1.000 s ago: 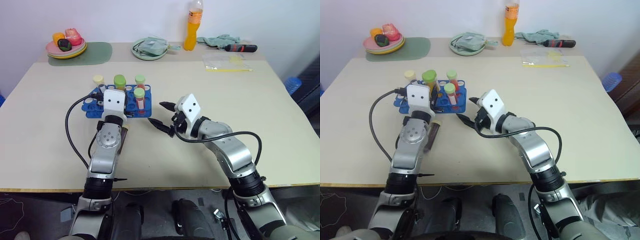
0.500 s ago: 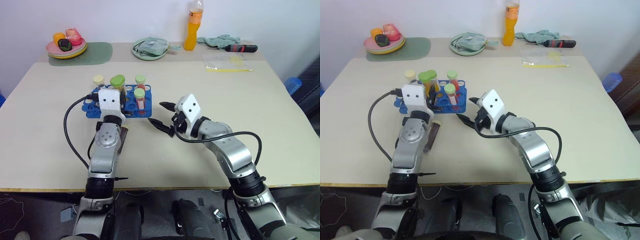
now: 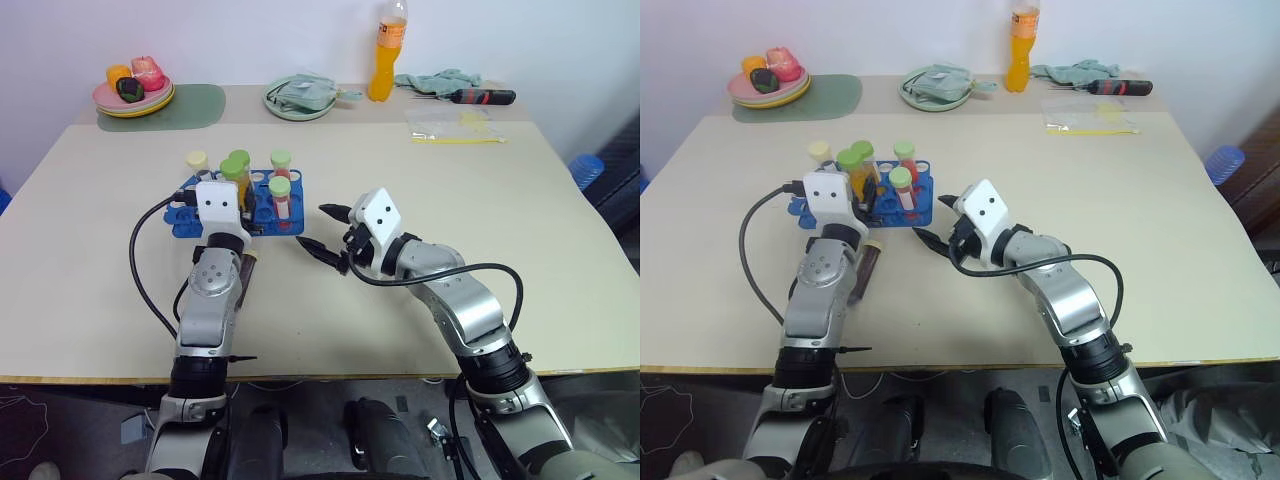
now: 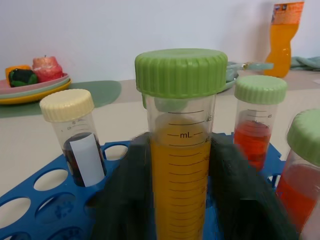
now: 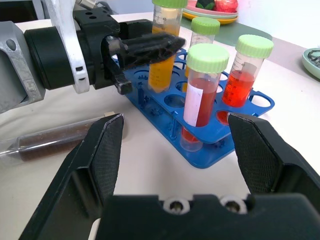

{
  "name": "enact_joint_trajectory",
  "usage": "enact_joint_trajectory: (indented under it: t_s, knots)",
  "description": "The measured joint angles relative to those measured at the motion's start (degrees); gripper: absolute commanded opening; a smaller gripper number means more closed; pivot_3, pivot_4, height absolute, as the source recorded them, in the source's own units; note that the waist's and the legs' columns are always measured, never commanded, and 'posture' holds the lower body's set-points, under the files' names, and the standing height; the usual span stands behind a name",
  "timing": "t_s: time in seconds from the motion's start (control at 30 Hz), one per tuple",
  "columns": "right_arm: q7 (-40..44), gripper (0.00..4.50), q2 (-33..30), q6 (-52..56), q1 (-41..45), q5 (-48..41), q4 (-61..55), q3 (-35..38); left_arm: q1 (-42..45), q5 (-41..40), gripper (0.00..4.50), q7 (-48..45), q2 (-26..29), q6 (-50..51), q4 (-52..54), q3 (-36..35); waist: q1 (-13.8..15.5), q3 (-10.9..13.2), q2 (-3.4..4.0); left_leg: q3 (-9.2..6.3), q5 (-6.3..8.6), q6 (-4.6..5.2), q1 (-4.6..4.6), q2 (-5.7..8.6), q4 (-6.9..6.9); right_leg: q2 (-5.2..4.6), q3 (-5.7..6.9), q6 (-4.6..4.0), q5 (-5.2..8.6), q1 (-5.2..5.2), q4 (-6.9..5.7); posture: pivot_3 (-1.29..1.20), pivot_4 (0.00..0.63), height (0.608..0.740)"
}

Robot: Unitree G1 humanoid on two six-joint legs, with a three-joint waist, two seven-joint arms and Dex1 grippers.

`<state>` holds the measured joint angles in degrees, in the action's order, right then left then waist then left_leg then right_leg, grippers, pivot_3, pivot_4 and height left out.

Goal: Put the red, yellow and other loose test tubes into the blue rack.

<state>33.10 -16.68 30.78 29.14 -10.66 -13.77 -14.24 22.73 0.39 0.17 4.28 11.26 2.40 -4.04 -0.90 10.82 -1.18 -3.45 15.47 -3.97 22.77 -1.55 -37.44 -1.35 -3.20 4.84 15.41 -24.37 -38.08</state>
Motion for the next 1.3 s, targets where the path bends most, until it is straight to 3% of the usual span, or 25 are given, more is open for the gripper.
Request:
enact_joint_trajectory:
  t_s: [0.07, 0.23, 0.4, 0.5, 0.57, 0.7, 0.97, 1.17, 1.3]
  knots:
    - [0.0, 3.67, 0.0, 0.0, 0.0, 0.2, 0.0, 0.0, -0.4, 0.0, 4.23, -0.1, 0.6, 1.2, 1.0, -0.1, -0.2, 0.0, 0.00, -0.01, 0.00, 0.00, -0.01, -0.01, 0.00, 0.02, 0.00, 0.00, 0.00, 0.00, -0.01, 0.00, 0.150, 0.740]
    - [4.0, 3.67, -3.8, 0.5, 0.2, -1.1, -2.6, 0.2, -1.8, -4.9, 4.23, -2.5, 5.3, 19.0, 16.9, -4.1, -0.3, 0.0, 0.01, -0.04, 0.00, 0.00, 0.01, -0.03, 0.01, 0.04, 0.00, 0.00, 0.00, 0.00, 0.00, 0.00, 0.150, 0.740]
    - [13.1, 3.67, -11.3, 0.7, 0.2, -4.5, -6.1, 0.4, 2.5, -12.4, 4.38, -6.0, 13.0, 51.4, 32.9, -7.5, -0.1, 0.0, -0.01, -0.11, 0.00, 0.00, -0.09, 0.00, -0.04, 0.04, 0.04, 0.05, 0.03, 0.24, 0.04, 0.00, 0.150, 0.740]
    - [16.8, 3.67, -13.4, -0.8, 0.8, -5.4, -5.2, 0.6, 7.6, -17.5, 4.38, -8.5, 24.9, 74.0, 37.1, -3.4, -0.8, 0.0, -0.05, -0.13, 0.01, 0.01, -0.32, 0.00, 0.05, 0.14, -0.04, 0.09, 0.07, 0.36, 0.03, 0.00, 0.150, 0.740]
    - [18.0, 3.67, -14.5, -2.1, 1.2, -5.3, -2.9, 1.2, 8.1, -21.9, 4.38, -7.7, 26.1, 79.3, 37.0, -3.3, -1.4, 0.1, -0.01, -0.13, 0.01, 0.01, -0.47, -0.03, 0.17, 0.13, -0.05, 0.09, 0.10, 0.49, 0.05, 0.00, 0.150, 0.740]
    - [19.3, 3.67, -13.8, -4.2, 2.7, -5.1, 0.0, 0.8, 9.9, -37.7, 4.38, -1.2, 23.3, 80.8, 28.3, -2.8, -1.7, 0.1, -0.03, -0.15, 0.01, 0.00, -0.45, -0.13, 0.13, 0.20, -0.05, 0.08, 0.09, 0.47, 0.04, 0.00, 0.150, 0.740]
    - [19.5, 3.67, -12.1, -5.8, 3.0, -4.0, 0.3, -1.2, 22.5, -69.9, 4.38, 25.0, 35.0, 80.8, 5.3, 7.7, -1.2, 0.1, -0.03, -0.16, 0.01, -0.01, -0.37, -0.08, 0.09, 0.09, -0.06, 0.08, 0.09, 0.40, 0.03, 0.00, 0.150, 0.740]
    - [18.3, 3.67, -12.4, -5.6, 0.8, -3.5, -1.3, -1.0, 31.8, -104.0, 4.38, 46.4, 44.0, 77.3, -10.6, 23.4, -1.3, 0.1, -0.03, -0.19, -0.02, -0.05, -0.32, 0.05, 0.12, -0.20, -0.07, 0.11, 0.10, 0.28, -0.02, 0.00, 0.150, 0.740]
    - [17.3, 3.67, -12.3, -5.1, -0.1, -3.2, -2.8, -1.1, 35.6, -112.1, 4.38, 49.3, 44.9, 75.7, -13.6, 32.8, -1.2, 0.1, -0.03, -0.13, -0.20, -0.37, -0.31, 0.16, 0.17, -0.18, -0.03, 0.11, 0.10, 0.27, -0.02, 0.00, 0.150, 0.740]
